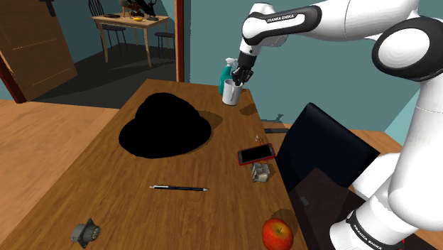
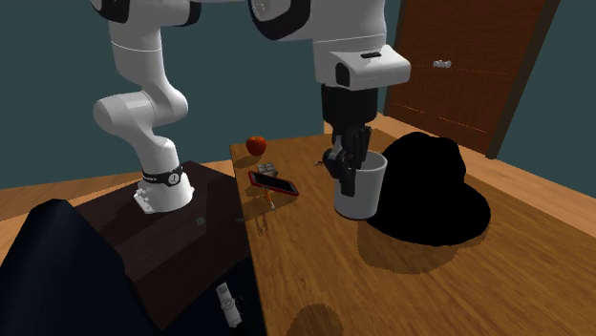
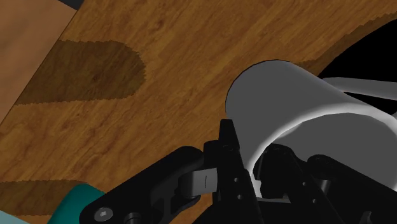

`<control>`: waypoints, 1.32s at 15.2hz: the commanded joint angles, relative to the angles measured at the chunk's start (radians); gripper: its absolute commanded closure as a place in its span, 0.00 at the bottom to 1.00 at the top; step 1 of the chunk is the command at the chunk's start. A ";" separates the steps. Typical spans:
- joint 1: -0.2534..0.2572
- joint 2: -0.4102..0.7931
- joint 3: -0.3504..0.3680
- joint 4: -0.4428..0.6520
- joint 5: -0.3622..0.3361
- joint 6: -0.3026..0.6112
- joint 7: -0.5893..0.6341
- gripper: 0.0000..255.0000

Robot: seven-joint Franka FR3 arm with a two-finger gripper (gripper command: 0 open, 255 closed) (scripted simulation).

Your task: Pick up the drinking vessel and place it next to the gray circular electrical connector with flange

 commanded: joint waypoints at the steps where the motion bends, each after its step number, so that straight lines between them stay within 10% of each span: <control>1: 0.000 -0.005 0.000 0.020 -0.001 -0.025 0.002 1.00; 10: -0.002 -0.008 -0.001 0.133 -0.004 -0.140 0.012 1.00; 20: 0.134 -0.148 0.070 -0.068 -0.037 -0.064 0.218 1.00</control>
